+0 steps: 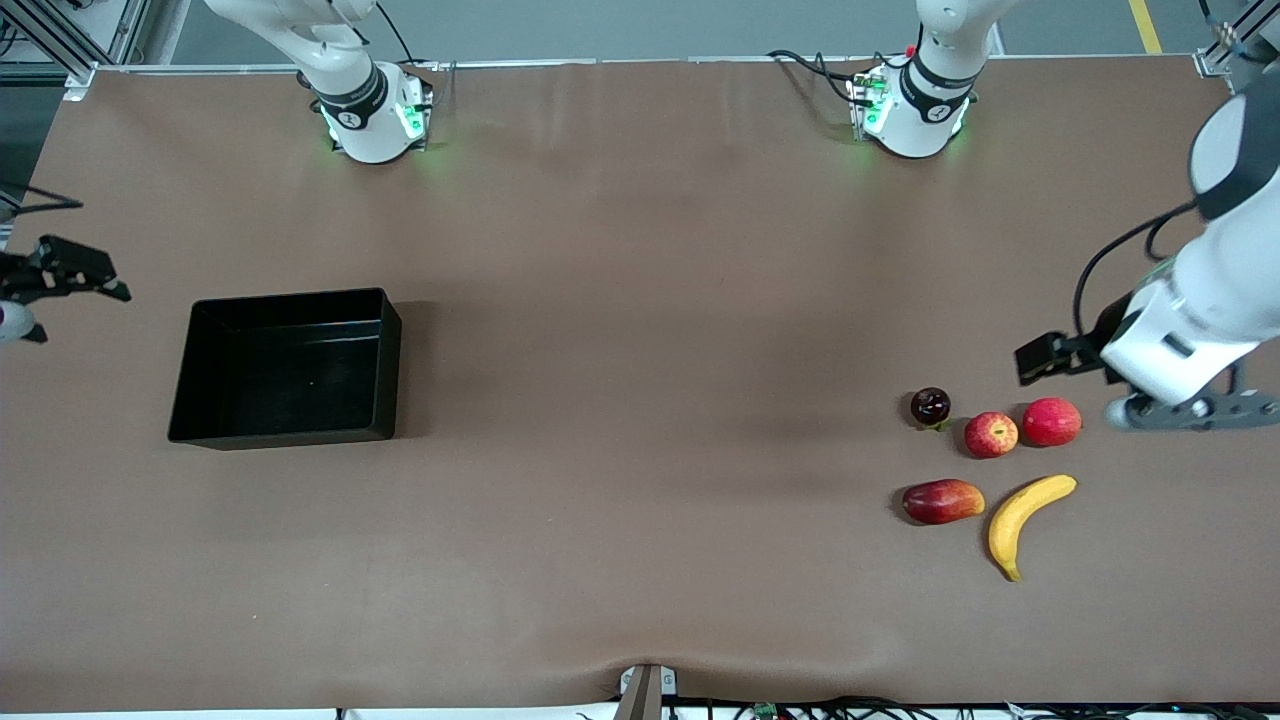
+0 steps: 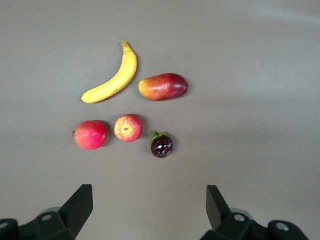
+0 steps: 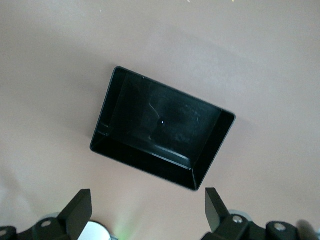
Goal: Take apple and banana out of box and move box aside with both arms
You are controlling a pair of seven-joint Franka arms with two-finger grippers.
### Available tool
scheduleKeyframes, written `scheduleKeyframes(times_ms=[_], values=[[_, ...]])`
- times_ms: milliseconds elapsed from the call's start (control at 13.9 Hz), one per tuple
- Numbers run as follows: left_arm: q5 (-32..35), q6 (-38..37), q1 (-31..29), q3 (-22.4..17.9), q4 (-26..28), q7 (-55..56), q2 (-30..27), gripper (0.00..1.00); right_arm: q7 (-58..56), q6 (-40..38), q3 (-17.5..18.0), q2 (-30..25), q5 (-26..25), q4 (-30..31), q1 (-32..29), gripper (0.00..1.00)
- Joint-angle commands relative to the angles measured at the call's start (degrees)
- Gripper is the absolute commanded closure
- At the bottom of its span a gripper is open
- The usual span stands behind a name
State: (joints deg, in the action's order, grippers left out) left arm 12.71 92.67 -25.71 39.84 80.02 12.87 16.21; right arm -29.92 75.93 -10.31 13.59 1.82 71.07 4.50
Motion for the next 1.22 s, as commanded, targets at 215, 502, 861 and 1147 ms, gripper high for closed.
scheduleKeyframes(times_ms=[215,502,861,1147], values=[[-6.6,0.2,19.4,-27.0,13.0,-5.1,-17.2,0.0,9.9,3.6,-7.1,-9.1,0.8,12.0,6.0,0.0],[-6.6,1.3,23.7,-31.9,16.7,-5.3,-20.9,0.0,28.8,1.8,10.0,-10.5,0.7,12.4,-7.3,0.0],[-8.3,0.2,23.5,-31.8,18.6,-5.1,-23.4,0.0,29.4,12.1,11.5,-21.7,0.6,28.1,-8.8,0.0],[-11.6,-0.4,23.5,-31.6,18.7,-5.1,-24.6,0.0,27.6,11.1,10.3,-21.1,1.1,26.2,-8.9,0.0]])
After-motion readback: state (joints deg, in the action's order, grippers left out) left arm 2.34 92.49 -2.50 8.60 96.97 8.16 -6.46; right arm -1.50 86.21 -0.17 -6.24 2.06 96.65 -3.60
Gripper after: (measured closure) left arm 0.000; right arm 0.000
